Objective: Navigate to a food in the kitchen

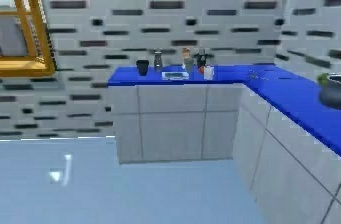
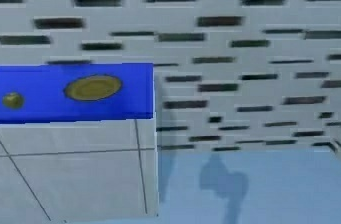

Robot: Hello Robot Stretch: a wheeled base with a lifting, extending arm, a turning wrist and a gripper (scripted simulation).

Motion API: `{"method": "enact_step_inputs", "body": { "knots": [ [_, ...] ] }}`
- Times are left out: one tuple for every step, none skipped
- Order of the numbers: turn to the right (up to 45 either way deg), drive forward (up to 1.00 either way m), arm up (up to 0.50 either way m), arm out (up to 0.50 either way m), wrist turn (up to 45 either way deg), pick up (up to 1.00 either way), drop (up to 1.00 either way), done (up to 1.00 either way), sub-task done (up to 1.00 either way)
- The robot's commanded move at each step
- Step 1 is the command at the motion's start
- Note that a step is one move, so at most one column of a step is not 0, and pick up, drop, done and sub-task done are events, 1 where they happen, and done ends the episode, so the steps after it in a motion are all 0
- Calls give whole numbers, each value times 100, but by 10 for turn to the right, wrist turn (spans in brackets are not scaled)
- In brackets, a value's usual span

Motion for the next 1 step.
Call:
{"method": "enact_step_inputs", "body": {
  "knots": [
    [-30,0,0,0,0,0,0,0,0]
  ]
}}
